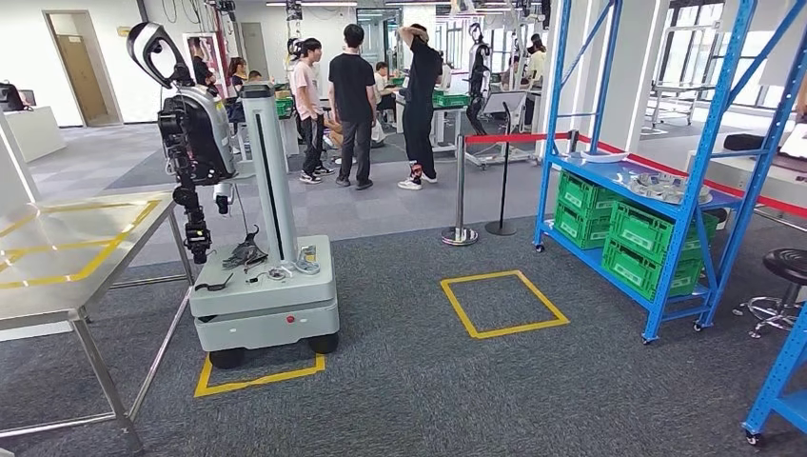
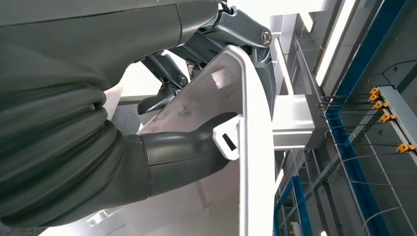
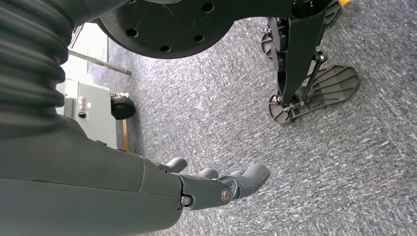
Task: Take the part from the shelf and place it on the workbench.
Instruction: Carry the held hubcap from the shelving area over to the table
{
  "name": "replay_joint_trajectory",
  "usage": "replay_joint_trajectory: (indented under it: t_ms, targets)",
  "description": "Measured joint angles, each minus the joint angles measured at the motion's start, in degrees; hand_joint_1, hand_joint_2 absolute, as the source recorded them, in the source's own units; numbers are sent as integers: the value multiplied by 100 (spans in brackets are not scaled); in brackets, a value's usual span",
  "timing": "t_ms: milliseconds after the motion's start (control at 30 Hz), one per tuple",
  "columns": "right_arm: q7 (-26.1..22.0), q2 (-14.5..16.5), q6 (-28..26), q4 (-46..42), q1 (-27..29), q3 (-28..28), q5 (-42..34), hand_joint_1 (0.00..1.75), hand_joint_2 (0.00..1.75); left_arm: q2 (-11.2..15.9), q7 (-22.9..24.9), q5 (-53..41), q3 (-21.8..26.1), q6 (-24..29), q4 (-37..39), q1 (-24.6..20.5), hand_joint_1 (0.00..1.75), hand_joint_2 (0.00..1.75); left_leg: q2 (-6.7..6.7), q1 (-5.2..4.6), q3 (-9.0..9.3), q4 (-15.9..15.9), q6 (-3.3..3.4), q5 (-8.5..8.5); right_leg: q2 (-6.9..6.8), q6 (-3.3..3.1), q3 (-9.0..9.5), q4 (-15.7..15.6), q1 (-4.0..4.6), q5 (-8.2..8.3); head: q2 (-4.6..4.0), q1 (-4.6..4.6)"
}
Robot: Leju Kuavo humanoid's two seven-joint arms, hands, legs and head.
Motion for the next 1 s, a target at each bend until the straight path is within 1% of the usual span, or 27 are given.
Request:
replay_joint_trajectory:
  t_ms: [100,133,167,200,233,300,333,367,400,433,467,500,533,567,600,633,667,700,733,767,800,833,867,900,933,967,1000]
  targets:
    - [0,0,0,0,-4,3,1,0,175,7,0,0,0,-1,-1,-1,175,175,-10,-26,-28,25,60,-25,-15,69,28,-26,-20,-1,0,0]
    - [0,-1,0,0,-9,5,1,0,175,15,0,0,0,-1,-4,0,175,175,-22,-15,-8,-13,90,-8,-25,98,50,-35,-29,-8,-1,1]
    - [-1,-2,0,0,-14,6,1,0,175,22,-1,-1,0,-1,-8,-6,175,175,-39,-8,20,-67,121,17,-33,120,52,0,-30,-50,-1,3]
    - [-1,-4,0,0,-19,7,1,0,175,28,-2,-1,0,-2,-12,-17,175,175,-58,3,52,-120,154,48,-37,135,8,126,-28,-146,0,5]
    - [-1,-7,0,0,-22,8,1,0,175,28,-2,-1,0,-2,-14,-24,175,175,-76,15,76,-155,177,73,-35,142,-100,372,-25,-298,0,8]
    - [-1,-9,0,0,-26,9,1,0,175,13,-1,-1,0,-3,-7,-22,175,175,-125,1,57,-155,197,85,-32,150,-452,1085,-16,-656,0,10]
    - [-1,-9,0,0,-25,10,2,0,175,4,-1,0,0,-3,-3,-12,175,175,-163,-2,40,-144,197,84,-30,156,-596,1365,-16,-749,-1,10]
    - [0,-9,0,0,-23,11,2,0,175,-3,0,0,0,-3,1,-3,175,175,-209,-1,21,-127,193,83,-29,162,-651,1461,-21,-733,-1,11]
    - [0,-10,0,0,-21,11,2,0,175,-5,0,0,0,-3,2,0,175,175,-263,4,1,-101,181,81,-19,165,-597,1338,-31,-613,0,11]
    - [0,-11,0,0,-20,11,2,0,175,-7,0,0,0,-3,2,1,175,175,-320,13,-20,-69,160,76,21,168,-436,1013,-46,-423,0,13]
    - [0,-14,0,0,-19,11,2,0,175,-7,0,0,0,-3,2,3,175,175,-372,27,-44,-32,129,67,125,170,-251,645,-62,-266,0,13]
    - [-1,-15,1,0,-18,11,2,0,175,-4,1,2,0,-3,1,2,175,175,-427,26,-74,11,84,54,247,157,-101,337,-63,-155,0,13]
    - [0,-16,2,0,-19,11,2,0,175,-7,-1,3,-1,-9,-1,4,175,175,-478,27,-100,38,35,51,335,127,-14,159,-56,-104,0,11]
    - [0,-16,3,0,-20,11,2,0,175,-8,0,4,-1,-15,-2,8,175,175,-529,29,-120,46,-16,57,380,84,7,112,-38,-109,0,8]
    - [0,-18,4,0,-22,11,2,0,175,-6,1,6,-2,-21,-3,15,175,175,-587,29,-133,35,-67,74,345,28,5,114,-14,-101,1,7]
    - [1,-20,4,0,-25,11,2,0,175,-6,1,6,-2,-27,-3,31,175,175,-615,46,-148,18,-102,95,270,-31,7,117,-7,-89,1,3]
    - [0,-22,3,0,-25,11,2,0,175,1,3,7,-2,-28,-3,45,175,175,-550,51,-174,37,-119,89,203,-85,16,104,0,-75,1,2]
    - [0,-24,3,0,-25,11,2,0,175,7,4,7,-2,-28,-3,54,175,175,-418,45,-240,151,-120,20,131,-138,23,86,7,-59,1,1]
    - [0,-24,2,0,-23,11,2,0,175,9,5,7,-2,-30,-2,58,175,175,-254,31,-356,390,-107,-119,54,-183,26,68,18,-46,0,-2]
    - [0,-24,2,0,-19,11,2,0,175,11,5,7,-2,-32,-1,59,175,175,-103,10,-510,743,-92,-310,-24,-215,25,63,40,-46,0,-3]
    - [0,-24,3,0,-13,11,3,0,175,10,7,7,-2,-33,2,62,175,175,-34,-4,-685,1147,-81,-508,-103,-236,21,62,64,-49,-1,-3]
    - [0,-24,3,0,-8,11,3,0,175,8,8,7,-2,-34,5,74,175,175,-17,-14,-823,1483,-73,-643,-183,-247,19,62,87,-54,-1,-3]
    - [-1,-24,3,0,-3,11,5,0,175,5,8,8,-2,-34,8,90,175,175,-12,-23,-879,1657,-61,-679,-262,-255,20,63,107,-59,-1,-3]
    - [-3,-24,4,0,-1,11,9,0,175,3,9,8,-2,-34,11,104,175,175,2,-33,-824,1607,-42,-611,-339,-260,24,63,122,-66,-1,-3]
    - [-5,-24,4,0,-2,11,13,0,175,2,9,9,-2,-35,11,113,175,175,44,-45,-657,1342,-20,-465,-414,-259,32,64,134,-74,-1,-3]
    - [-8,-24,4,0,-3,11,18,0,175,2,9,9,-2,-36,7,117,175,175,172,-66,-430,949,8,-319,-483,-251,46,67,144,-86,-1,-3]
    - [-11,-24,4,0,-4,11,23,0,175,2,9,9,-2,-36,2,115,175,175,331,-100,-216,589,41,-214,-549,-230,59,75,165,-106,-1,-3]
